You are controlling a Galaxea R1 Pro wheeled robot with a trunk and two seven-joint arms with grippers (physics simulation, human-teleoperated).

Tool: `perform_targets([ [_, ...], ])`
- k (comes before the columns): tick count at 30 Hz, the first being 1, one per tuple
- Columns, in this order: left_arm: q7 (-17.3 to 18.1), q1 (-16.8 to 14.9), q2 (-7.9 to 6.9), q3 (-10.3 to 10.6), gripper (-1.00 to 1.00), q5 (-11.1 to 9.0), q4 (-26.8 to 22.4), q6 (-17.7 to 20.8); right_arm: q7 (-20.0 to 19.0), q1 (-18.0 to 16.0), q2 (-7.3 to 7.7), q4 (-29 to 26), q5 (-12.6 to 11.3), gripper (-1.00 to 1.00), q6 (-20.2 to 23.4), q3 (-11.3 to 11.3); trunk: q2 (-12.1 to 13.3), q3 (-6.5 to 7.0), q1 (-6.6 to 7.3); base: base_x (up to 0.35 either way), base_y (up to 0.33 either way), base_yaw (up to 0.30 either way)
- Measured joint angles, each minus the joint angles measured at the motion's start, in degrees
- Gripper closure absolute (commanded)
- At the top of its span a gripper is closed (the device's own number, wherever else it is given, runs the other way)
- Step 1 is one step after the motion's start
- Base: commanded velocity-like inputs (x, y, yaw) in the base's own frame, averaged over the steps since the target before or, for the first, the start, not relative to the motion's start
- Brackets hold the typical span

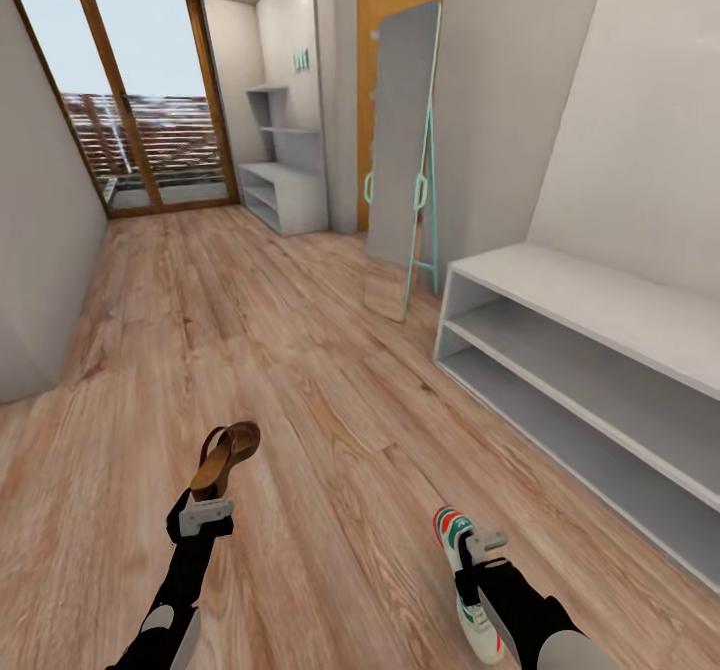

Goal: Pick up the two gym shoes and the two sandals from the corridor floor and place them onto the hallstand (shoe rack) in the corridor, making sure they are on the rack and not on the floor. Arrange them so the two gym shoes are next to each other and the two sandals are next to each other.

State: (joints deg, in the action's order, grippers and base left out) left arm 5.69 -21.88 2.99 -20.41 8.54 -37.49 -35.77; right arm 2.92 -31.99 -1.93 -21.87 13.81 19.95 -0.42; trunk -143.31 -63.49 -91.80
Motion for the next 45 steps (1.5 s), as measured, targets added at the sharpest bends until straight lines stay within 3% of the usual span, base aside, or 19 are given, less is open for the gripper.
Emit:
perform_targets([
  [14,0.0,0.0,0.00,0.0,1.00,0.0,0.0,0.0,0.0,0.0,-0.10,-1.3,0.0,1.00,-0.4,0.0,0.0,0.00,0.00,0.347,0.143,0.004],
  [25,0.0,0.0,0.00,0.0,1.00,0.0,0.0,0.0,0.0,0.0,-0.10,-1.6,0.1,1.00,-5.1,0.0,0.0,-0.33,0.00,0.347,0.143,0.129],
  [45,0.0,0.0,0.00,0.0,1.00,0.0,0.0,0.0,0.0,0.0,-0.10,-1.6,0.1,1.00,-5.6,0.0,0.0,-0.56,0.00,0.347,0.143,0.087],
])
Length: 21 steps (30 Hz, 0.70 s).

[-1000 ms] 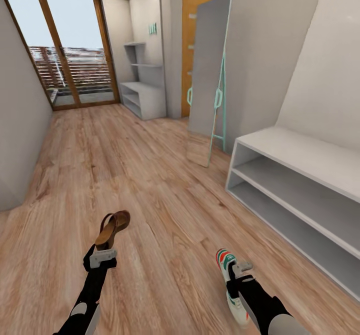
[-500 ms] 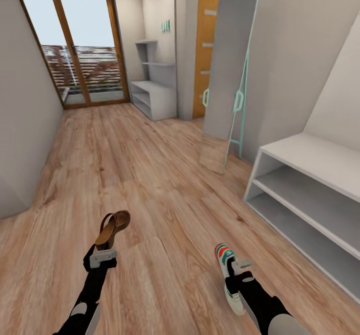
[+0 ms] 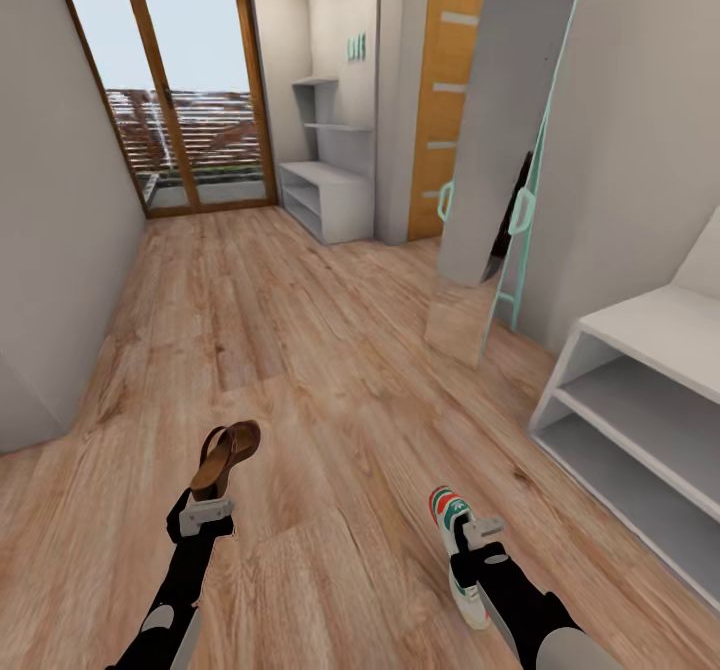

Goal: Pick up the two gym shoes and the two sandals from the corridor floor and place them onto the hallstand (shoe rack) in the corridor, making sure they are on the rack and not on the floor. Arrange them so the two gym shoes are next to each other and the two sandals are next to each other.

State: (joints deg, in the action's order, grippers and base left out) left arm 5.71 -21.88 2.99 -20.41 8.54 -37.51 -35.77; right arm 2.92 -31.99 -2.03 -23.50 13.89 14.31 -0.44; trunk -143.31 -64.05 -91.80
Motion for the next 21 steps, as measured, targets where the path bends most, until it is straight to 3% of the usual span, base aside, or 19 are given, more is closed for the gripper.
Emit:
perform_targets([
  [21,0.0,0.0,0.00,-0.1,1.00,0.0,0.0,0.0,0.0,0.0,-0.01,-0.1,0.0,1.00,0.0,0.0,0.0,-0.09,0.00,0.347,0.143,0.024],
])
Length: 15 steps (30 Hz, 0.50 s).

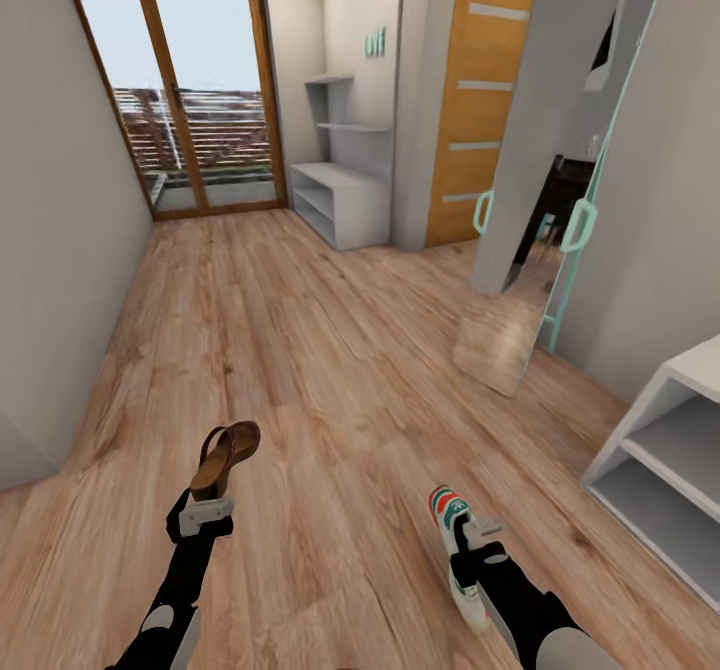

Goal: Pick up the two gym shoes and the two sandals from the corridor floor and place them onto the hallstand (shoe rack) in the corridor, making sure they are on the rack and not on the floor. Arrange them so the two gym shoes are next to each other and the two sandals are next to each other.

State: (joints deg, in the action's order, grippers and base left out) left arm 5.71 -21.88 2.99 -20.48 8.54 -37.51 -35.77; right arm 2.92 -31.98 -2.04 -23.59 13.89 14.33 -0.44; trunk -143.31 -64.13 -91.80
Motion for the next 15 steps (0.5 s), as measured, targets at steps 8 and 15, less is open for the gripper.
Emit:
perform_targets([
  [8,0.0,0.0,0.00,0.1,1.00,0.0,0.0,0.0,0.0,0.0,0.01,0.0,0.0,1.00,0.0,0.0,0.0,0.00,0.00,0.347,0.151,0.000],
  [15,0.0,0.0,0.00,0.0,1.00,-0.1,-0.2,0.1,0.0,0.0,0.10,-0.8,-0.1,1.00,0.1,0.1,0.0,0.00,0.00,0.347,0.187,0.000],
])
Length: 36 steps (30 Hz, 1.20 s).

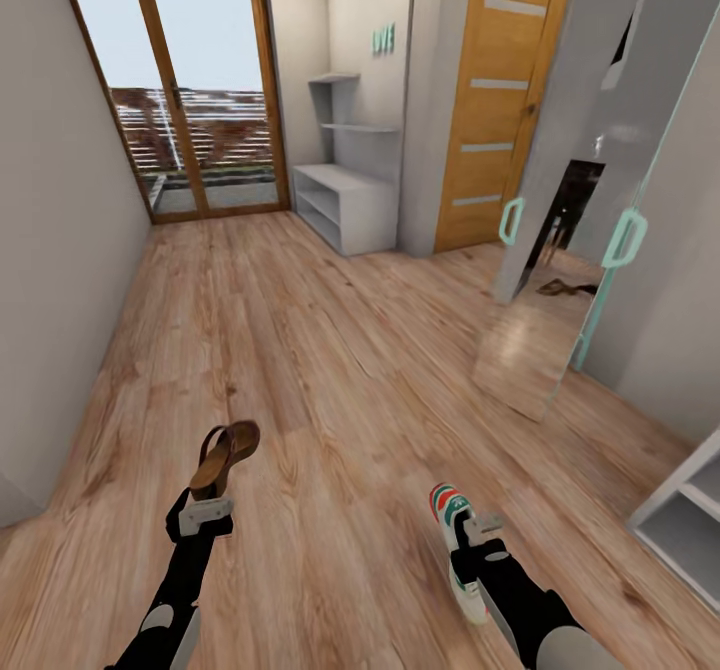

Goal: Pick up the two gym shoes and the two sandals from the corridor floor and place them onto the hallstand (shoe rack) in the corridor, making sure they are on the rack and not on the floor. Arrange them so the two gym shoes are next to each other and the two sandals are next to each other.

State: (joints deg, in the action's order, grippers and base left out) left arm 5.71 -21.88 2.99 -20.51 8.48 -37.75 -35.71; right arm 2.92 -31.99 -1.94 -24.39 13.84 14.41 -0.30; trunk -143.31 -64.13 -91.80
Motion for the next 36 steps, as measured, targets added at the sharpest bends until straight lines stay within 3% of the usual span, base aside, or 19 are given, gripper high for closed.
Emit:
perform_targets([
  [36,0.0,0.0,0.00,0.0,1.00,0.1,0.2,0.0,0.0,0.0,-0.08,-1.4,0.0,1.00,0.0,-0.1,0.0,0.00,0.00,0.347,0.195,0.021],
])
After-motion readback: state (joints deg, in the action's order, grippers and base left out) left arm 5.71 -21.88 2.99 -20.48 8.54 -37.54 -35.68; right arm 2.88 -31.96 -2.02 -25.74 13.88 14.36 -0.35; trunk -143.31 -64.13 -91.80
